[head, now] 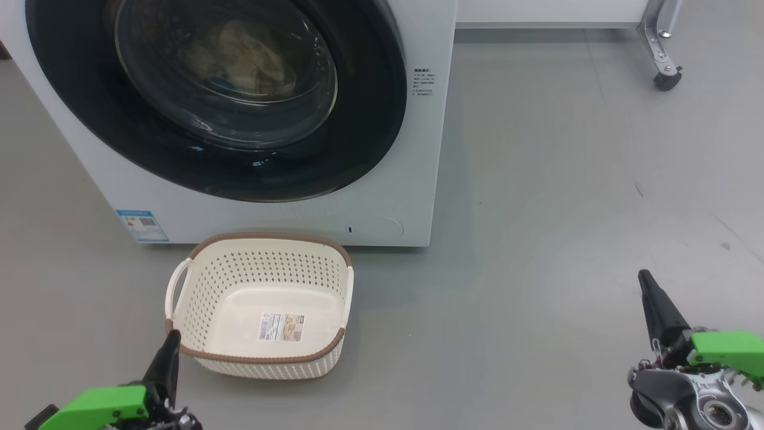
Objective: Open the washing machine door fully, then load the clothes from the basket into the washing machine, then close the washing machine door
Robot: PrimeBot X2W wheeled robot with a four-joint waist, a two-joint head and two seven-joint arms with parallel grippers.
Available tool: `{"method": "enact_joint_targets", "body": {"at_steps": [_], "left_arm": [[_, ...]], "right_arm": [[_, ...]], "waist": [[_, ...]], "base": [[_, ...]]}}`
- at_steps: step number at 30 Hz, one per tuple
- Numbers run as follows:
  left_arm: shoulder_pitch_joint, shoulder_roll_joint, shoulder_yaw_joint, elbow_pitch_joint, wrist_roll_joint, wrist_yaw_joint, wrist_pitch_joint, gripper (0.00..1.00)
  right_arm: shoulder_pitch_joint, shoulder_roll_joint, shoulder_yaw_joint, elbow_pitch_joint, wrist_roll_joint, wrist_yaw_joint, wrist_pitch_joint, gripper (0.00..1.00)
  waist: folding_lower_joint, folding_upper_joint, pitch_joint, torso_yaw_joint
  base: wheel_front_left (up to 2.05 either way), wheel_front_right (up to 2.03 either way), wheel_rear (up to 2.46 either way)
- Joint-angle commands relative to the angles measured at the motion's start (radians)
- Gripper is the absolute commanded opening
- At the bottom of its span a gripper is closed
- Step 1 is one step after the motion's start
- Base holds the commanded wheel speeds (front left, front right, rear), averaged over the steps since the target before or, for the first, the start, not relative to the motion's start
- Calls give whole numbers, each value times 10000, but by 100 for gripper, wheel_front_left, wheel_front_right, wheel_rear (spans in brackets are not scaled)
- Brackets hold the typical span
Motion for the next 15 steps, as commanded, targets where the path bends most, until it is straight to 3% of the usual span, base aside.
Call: {"method": "enact_joint_targets", "body": {"at_steps": [1,15], "left_arm": [[-477,93,354,-287,-47,-71,42,0],[-477,93,353,-288,-48,-71,41,0]], "right_arm": [[-536,-199,140,-292,22,-29,90,0],[-539,-166,93,-289,-17,-29,128,0]], "waist": [[0,0,1,0],[0,0,1,0]], "base": [[0,0,0],[0,0,0]]}}
